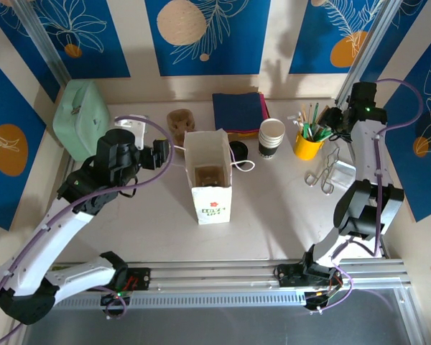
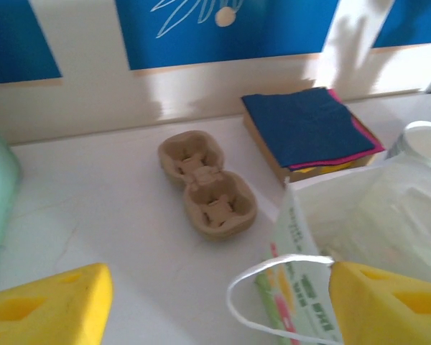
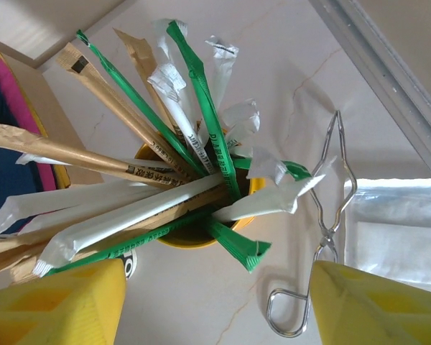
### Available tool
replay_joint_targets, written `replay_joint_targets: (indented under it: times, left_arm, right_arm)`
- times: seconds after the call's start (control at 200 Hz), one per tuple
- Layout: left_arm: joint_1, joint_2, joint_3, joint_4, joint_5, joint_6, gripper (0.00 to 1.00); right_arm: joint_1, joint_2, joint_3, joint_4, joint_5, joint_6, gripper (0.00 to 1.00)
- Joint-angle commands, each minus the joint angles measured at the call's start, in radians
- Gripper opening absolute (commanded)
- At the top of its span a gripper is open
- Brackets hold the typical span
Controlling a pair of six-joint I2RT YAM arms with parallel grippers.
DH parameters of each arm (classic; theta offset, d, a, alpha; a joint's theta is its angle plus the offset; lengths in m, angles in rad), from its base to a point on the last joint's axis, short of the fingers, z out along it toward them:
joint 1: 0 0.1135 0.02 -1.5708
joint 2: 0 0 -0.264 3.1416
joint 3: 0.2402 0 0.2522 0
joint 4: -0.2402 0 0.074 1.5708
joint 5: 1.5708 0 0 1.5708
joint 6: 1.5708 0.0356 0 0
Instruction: Pack the takeout coffee
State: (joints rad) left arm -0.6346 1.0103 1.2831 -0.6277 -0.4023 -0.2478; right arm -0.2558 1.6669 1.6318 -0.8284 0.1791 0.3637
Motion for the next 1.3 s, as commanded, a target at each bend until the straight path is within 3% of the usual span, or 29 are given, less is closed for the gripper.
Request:
replay_joint_targets:
  times: [0.0, 1.296]
  left_arm:
    - [0.015, -0.030, -0.020, -0.027, -0.069, 0.027, 0.80]
    - [0.035, -0.079, -0.058, -0.014, -0.034, -0.013, 0.85]
  right_arm:
    - [-0.006, 0.024, 0.043, 0.011, -0.043, 0.017, 0.65]
    - [0.009, 0.157, 0.056, 0.025, -0.044, -0.008, 0.35]
